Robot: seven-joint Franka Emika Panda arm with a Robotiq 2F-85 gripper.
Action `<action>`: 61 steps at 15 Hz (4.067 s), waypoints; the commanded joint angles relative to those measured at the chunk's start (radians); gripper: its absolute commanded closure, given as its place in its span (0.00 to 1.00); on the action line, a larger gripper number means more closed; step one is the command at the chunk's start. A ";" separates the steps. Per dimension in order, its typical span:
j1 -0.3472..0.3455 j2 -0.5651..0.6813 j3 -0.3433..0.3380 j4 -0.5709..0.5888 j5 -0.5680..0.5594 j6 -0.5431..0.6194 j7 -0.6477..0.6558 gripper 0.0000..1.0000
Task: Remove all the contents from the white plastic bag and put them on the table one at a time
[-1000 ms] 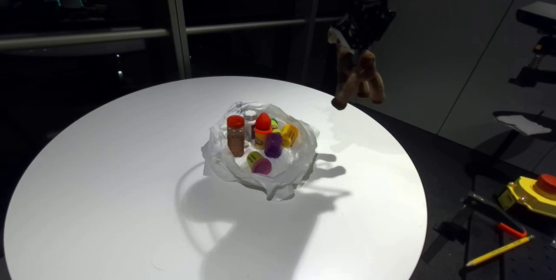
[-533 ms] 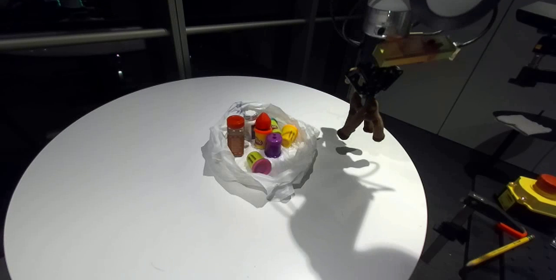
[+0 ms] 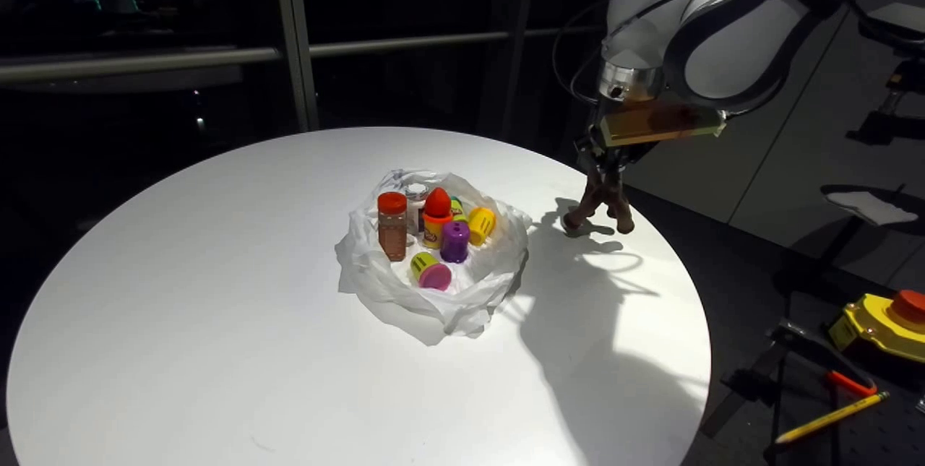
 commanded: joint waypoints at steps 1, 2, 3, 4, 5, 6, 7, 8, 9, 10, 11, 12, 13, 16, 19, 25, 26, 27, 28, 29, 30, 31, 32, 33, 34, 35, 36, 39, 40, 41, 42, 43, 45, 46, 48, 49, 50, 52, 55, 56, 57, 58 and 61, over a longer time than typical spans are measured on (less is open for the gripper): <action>0.022 0.043 -0.021 0.045 0.027 0.037 0.038 0.98; 0.014 0.047 -0.010 0.046 0.060 0.043 0.020 0.98; 0.006 0.049 0.005 0.044 0.104 0.045 -0.014 0.67; 0.008 0.048 0.008 0.043 0.133 0.047 -0.027 0.66; 0.008 0.043 0.016 0.041 0.164 0.038 -0.052 0.59; 0.015 0.024 0.018 0.031 0.183 0.040 -0.064 0.52; 0.018 0.006 0.023 0.023 0.206 0.042 -0.079 0.45; 0.025 -0.021 0.027 0.013 0.221 0.043 -0.089 0.36; 0.037 -0.055 0.034 0.005 0.231 0.029 -0.108 0.30; 0.049 -0.082 0.042 0.003 0.235 0.008 -0.124 0.23; 0.068 -0.110 0.047 0.008 0.227 -0.029 -0.135 0.15; 0.082 -0.133 0.062 0.017 0.222 -0.064 -0.155 0.08; 0.088 -0.157 0.086 0.023 0.228 -0.100 -0.185 0.00; 0.111 -0.188 0.193 0.054 0.305 -0.182 -0.309 0.00; 0.120 -0.145 0.289 0.122 0.502 -0.192 -0.476 0.00; 0.108 0.050 0.368 0.337 0.794 -0.285 -0.765 0.00; 0.106 0.087 0.368 0.378 0.808 -0.314 -0.787 0.00; 0.111 0.132 0.360 0.425 0.797 -0.344 -0.790 0.00; 0.117 0.171 0.352 0.466 0.778 -0.374 -0.789 0.00; 0.121 0.212 0.348 0.509 0.767 -0.402 -0.791 0.00; 0.123 0.248 0.345 0.549 0.761 -0.428 -0.793 0.00; 0.130 0.286 0.339 0.592 0.751 -0.446 -0.789 0.00; 0.135 0.318 0.335 0.630 0.742 -0.459 -0.786 0.00; 0.145 0.351 0.324 0.669 0.722 -0.466 -0.771 0.00; 0.157 0.378 0.315 0.706 0.700 -0.475 -0.761 0.00; 0.172 0.404 0.298 0.738 0.669 -0.476 -0.744 0.00; 0.186 0.426 0.282 0.771 0.640 -0.474 -0.728 0.00; 0.215 0.480 0.246 0.852 0.582 -0.467 -0.686 0.00; 0.221 0.497 0.240 0.875 0.576 -0.460 -0.673 0.00; 0.223 0.511 0.237 0.895 0.577 -0.458 -0.664 0.00; 0.226 0.522 0.233 0.912 0.576 -0.454 -0.652 0.00; 0.229 0.537 0.229 0.933 0.578 -0.459 -0.641 0.00; 0.245 0.566 0.205 0.970 0.559 -0.471 -0.608 0.00; 0.255 0.579 0.190 0.984 0.543 -0.475 -0.586 0.00; 0.271 0.603 0.161 1.006 0.512 -0.473 -0.543 0.00; 0.275 0.613 0.154 1.016 0.505 -0.479 -0.528 0.20; 0.278 0.626 0.147 1.030 0.501 -0.485 -0.515 0.28; 0.281 0.644 0.142 1.049 0.497 -0.500 -0.497 0.42; 0.277 0.647 0.144 1.067 0.509 -0.523 -0.474 0.67; 0.276 0.642 0.143 1.072 0.512 -0.537 -0.462 0.72; 0.273 0.626 0.145 1.065 0.517 -0.550 -0.453 0.75; 0.269 0.615 0.148 1.062 0.522 -0.563 -0.446 0.75; 0.266 0.565 0.145 1.043 0.517 -0.605 -0.429 0.75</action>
